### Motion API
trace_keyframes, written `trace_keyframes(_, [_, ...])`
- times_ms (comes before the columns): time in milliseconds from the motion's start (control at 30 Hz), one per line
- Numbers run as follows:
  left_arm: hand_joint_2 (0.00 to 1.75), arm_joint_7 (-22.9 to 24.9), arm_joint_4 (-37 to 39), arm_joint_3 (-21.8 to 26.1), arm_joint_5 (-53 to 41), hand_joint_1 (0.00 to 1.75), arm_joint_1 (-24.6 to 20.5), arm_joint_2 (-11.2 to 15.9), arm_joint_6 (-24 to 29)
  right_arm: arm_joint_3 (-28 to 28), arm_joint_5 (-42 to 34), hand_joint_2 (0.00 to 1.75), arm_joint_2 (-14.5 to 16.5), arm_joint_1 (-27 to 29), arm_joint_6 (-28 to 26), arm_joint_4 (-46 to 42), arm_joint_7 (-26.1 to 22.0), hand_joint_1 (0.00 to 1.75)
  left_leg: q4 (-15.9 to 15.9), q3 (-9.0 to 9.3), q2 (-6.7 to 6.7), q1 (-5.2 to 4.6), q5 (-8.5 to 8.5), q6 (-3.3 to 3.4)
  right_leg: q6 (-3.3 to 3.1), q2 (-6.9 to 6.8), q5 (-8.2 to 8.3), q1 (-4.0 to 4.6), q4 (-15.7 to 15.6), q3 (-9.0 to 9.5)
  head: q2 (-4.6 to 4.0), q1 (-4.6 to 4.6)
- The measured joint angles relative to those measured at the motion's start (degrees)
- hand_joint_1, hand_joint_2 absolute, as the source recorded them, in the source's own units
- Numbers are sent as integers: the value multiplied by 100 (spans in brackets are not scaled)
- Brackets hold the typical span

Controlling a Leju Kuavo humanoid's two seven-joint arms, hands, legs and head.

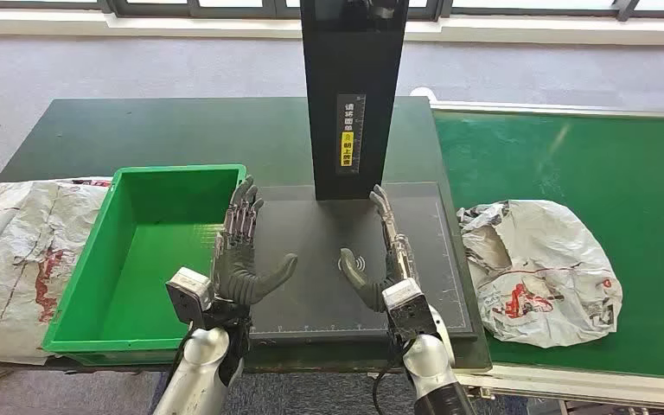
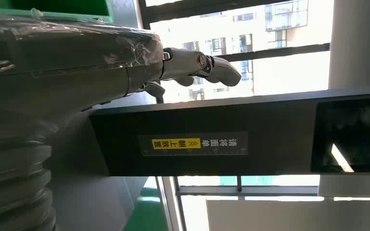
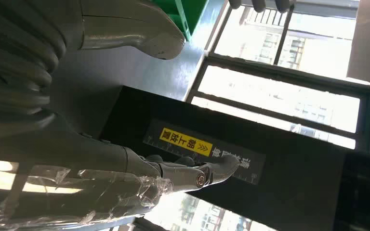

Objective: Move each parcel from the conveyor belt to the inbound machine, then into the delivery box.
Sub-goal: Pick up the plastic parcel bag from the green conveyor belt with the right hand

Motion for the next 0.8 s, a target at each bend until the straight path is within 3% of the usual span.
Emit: trace_keyframes(800, [175, -1, 760, 1, -397, 0, -373, -62, 246, -14, -341, 175, 33, -150, -297, 52, -2, 0, 0, 0, -3, 0, 3, 2, 1, -3, 2, 0, 1, 5, 0, 0])
